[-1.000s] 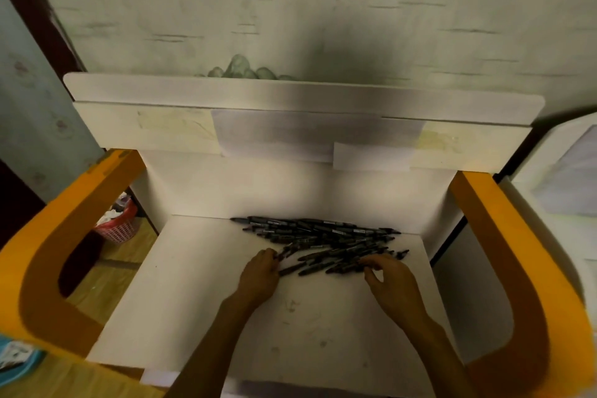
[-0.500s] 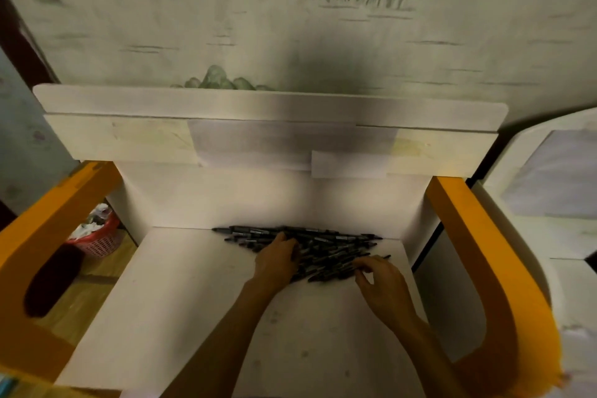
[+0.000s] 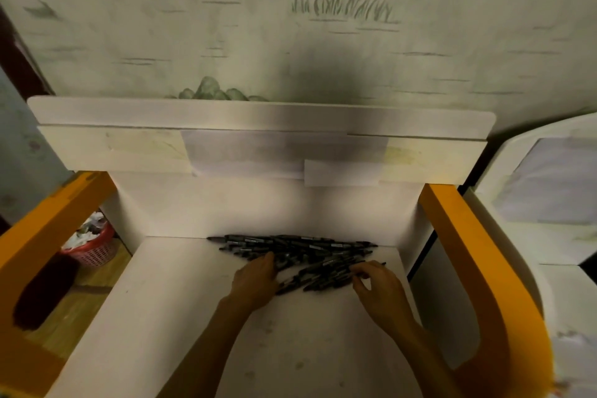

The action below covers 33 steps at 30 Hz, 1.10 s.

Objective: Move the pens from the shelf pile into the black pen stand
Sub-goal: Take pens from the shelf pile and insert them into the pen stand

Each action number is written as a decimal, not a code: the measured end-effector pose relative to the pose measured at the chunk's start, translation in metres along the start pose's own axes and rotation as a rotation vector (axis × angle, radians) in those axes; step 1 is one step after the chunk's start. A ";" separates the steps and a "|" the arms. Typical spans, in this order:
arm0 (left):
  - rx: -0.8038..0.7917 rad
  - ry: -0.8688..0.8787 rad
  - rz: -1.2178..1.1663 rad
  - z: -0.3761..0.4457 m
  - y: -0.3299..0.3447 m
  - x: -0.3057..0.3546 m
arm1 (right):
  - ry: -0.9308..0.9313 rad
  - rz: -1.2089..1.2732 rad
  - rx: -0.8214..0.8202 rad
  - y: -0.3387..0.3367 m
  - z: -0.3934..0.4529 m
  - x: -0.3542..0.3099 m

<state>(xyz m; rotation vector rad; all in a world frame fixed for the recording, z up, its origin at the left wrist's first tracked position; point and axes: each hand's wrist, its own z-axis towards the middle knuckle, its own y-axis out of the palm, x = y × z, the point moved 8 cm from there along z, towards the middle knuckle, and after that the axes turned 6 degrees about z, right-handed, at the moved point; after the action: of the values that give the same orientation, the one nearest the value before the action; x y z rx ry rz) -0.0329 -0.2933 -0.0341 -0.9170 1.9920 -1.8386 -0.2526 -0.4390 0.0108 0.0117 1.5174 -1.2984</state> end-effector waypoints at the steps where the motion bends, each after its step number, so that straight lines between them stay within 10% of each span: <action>1: 0.000 -0.007 0.000 -0.005 0.000 -0.005 | 0.000 -0.003 -0.003 0.001 0.000 0.000; 26: -0.071 -0.079 0.216 -0.025 0.002 -0.017 | 0.024 -0.034 -0.066 0.014 -0.004 -0.007; 33: 0.102 -0.258 -0.230 -0.039 -0.003 -0.025 | -0.018 -0.034 -0.050 0.008 0.007 -0.015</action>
<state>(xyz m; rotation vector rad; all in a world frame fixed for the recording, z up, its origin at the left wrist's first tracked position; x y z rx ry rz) -0.0363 -0.2474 -0.0306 -1.3234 1.6823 -1.8081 -0.2368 -0.4320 0.0171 -0.0572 1.5402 -1.2841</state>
